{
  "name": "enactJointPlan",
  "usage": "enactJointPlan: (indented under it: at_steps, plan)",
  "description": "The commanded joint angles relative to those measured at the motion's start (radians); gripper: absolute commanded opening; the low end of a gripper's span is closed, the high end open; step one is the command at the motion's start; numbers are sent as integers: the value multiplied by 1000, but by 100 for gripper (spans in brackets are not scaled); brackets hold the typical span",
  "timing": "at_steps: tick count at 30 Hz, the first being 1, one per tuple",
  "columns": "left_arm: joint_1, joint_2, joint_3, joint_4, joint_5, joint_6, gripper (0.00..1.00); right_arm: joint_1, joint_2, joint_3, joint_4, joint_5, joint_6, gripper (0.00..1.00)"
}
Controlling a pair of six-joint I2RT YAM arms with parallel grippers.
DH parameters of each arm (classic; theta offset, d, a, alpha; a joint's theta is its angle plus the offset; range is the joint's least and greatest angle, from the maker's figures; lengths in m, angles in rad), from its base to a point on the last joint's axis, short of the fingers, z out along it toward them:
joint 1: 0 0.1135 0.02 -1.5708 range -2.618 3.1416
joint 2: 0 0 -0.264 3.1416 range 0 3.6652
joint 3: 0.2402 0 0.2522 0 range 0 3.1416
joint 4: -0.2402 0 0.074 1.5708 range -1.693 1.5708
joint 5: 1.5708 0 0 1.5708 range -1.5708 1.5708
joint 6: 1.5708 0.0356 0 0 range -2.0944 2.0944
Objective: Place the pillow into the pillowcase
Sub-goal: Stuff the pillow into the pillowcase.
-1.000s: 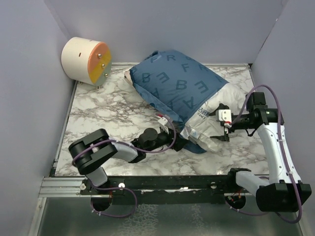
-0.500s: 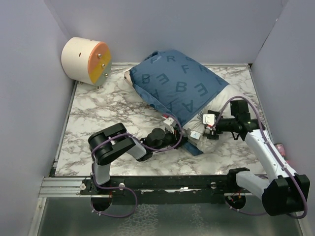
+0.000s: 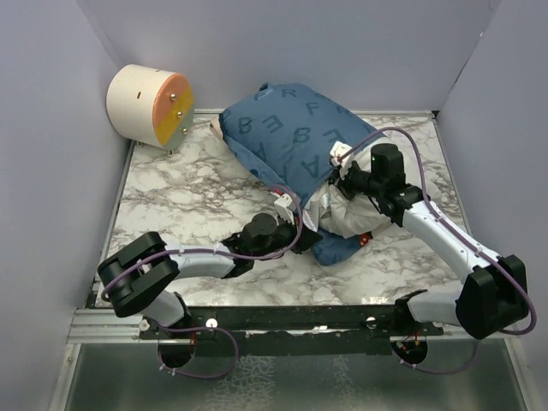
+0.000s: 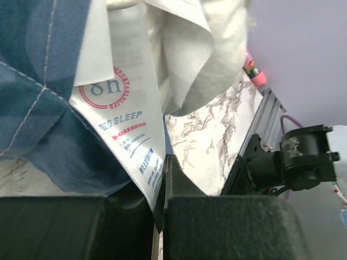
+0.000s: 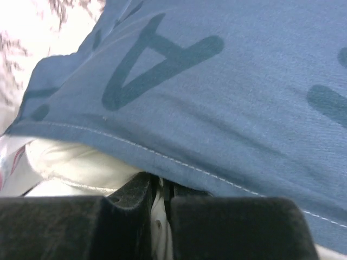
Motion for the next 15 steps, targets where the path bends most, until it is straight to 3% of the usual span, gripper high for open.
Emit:
enactJointPlan:
  at_steps: [1, 5, 7, 12, 15]
  plan:
    - [-61, -128, -36, -62, 153, -78, 0, 50, 72, 13, 406, 209, 188, 0]
    - [-63, -176, -103, -22, 147, -128, 0, 56, 149, -92, 457, 221, 170, 0]
    - [-63, -183, -115, -28, 135, -138, 0, 56, 180, -111, 436, 147, 154, 1]
    - [-61, -202, -136, -52, 57, -141, 2, 59, 222, -48, 131, -219, 11, 3]
    - [-60, -237, -157, -84, 7, -141, 16, 59, 190, -35, -6, -315, -86, 10]
